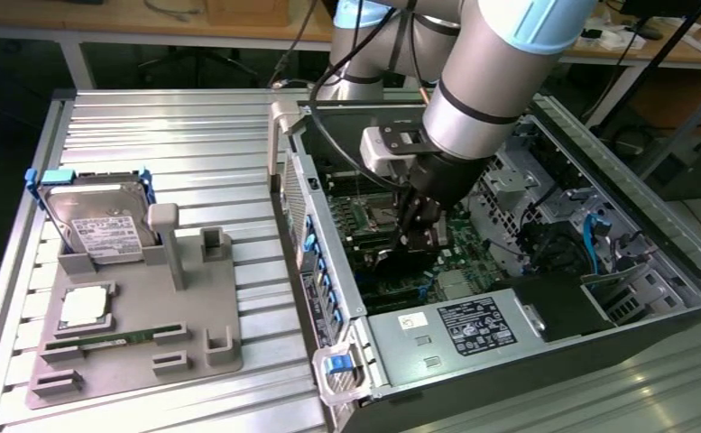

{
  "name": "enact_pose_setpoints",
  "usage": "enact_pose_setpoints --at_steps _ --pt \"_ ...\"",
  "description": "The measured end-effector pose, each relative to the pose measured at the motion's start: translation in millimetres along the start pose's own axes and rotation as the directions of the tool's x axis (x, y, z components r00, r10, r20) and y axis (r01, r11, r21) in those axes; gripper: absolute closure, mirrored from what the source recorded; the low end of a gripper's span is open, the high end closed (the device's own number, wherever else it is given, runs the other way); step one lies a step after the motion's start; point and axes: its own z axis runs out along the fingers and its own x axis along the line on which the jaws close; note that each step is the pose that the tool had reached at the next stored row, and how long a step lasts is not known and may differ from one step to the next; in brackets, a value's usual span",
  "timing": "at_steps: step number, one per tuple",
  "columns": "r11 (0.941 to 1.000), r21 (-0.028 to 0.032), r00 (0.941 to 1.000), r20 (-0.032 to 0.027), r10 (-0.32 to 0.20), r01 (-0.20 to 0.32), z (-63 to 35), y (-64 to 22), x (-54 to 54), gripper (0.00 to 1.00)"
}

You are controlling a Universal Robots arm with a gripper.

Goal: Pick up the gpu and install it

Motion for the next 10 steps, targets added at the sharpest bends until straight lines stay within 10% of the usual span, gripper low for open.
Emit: enact_pose_setpoints --at_steps 10 --pt "1.0 0.0 1.0 0.0 0.0 0.0 0.0 0.0 0.0 0.89"
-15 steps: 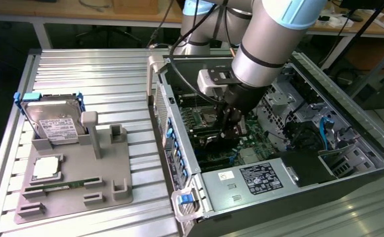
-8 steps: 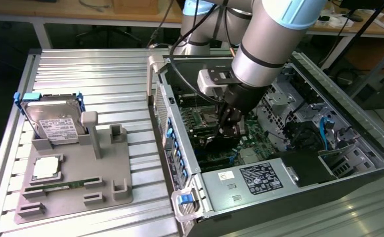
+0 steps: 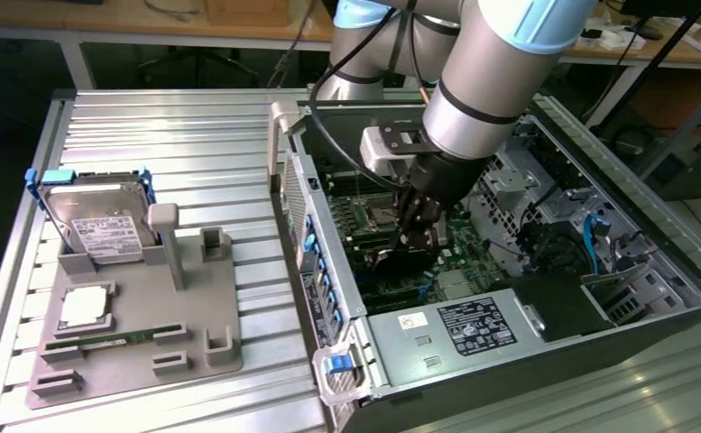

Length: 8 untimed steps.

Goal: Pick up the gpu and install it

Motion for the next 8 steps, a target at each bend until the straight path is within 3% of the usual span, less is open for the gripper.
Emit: enact_pose_setpoints --at_steps 8 --pt "1.0 0.0001 1.0 0.0001 0.0 0.0 0.5 0.0 0.0 0.89"
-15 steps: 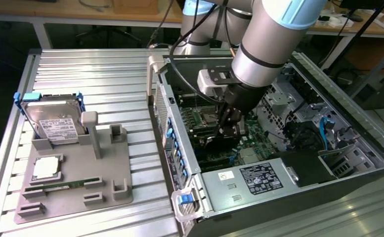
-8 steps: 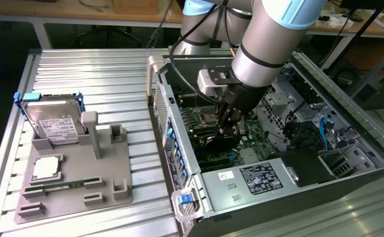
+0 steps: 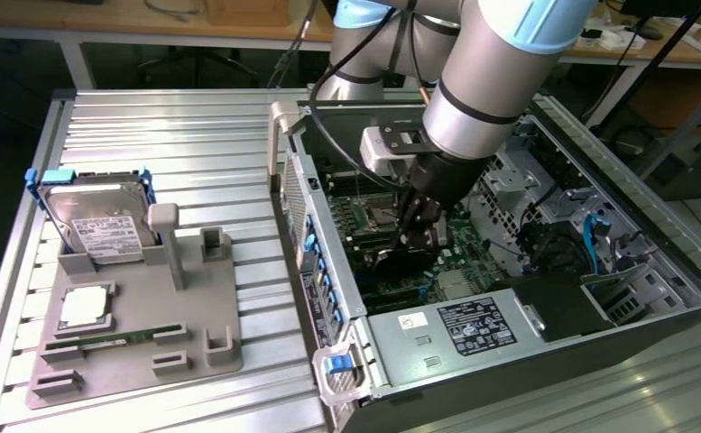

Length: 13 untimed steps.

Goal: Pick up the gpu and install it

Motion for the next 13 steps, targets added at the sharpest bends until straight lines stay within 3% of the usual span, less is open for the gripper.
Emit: enact_pose_setpoints --at_steps 7,13 --pt "1.0 0.0 1.0 -0.0008 0.0 0.0 12.0 -0.4 0.6 0.89" --pt "1.0 0.0001 1.0 0.0005 0.0 0.0 10.5 -0.4 0.4 0.89"
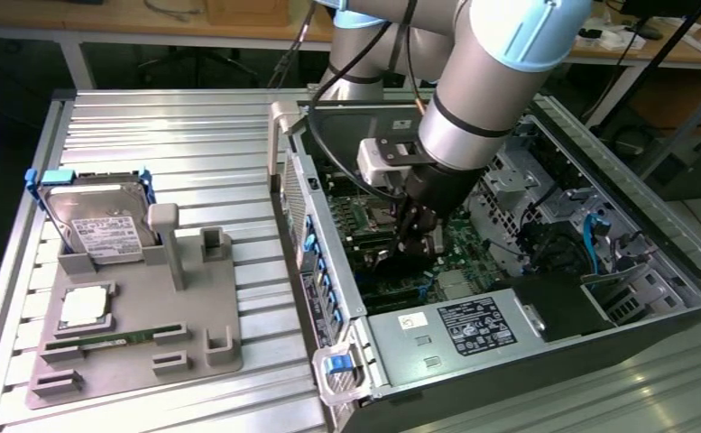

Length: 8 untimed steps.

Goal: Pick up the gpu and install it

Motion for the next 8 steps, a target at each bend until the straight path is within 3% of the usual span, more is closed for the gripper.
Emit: enact_pose_setpoints --at_steps 4,8 --pt "1.0 -0.0022 1.0 -0.0007 0.0 0.0 -16.0 0.6 -0.7 0.89" --pt "1.0 -0.0025 1.0 -0.0007 0.0 0.0 -22.1 3.0 -0.9 0.89"
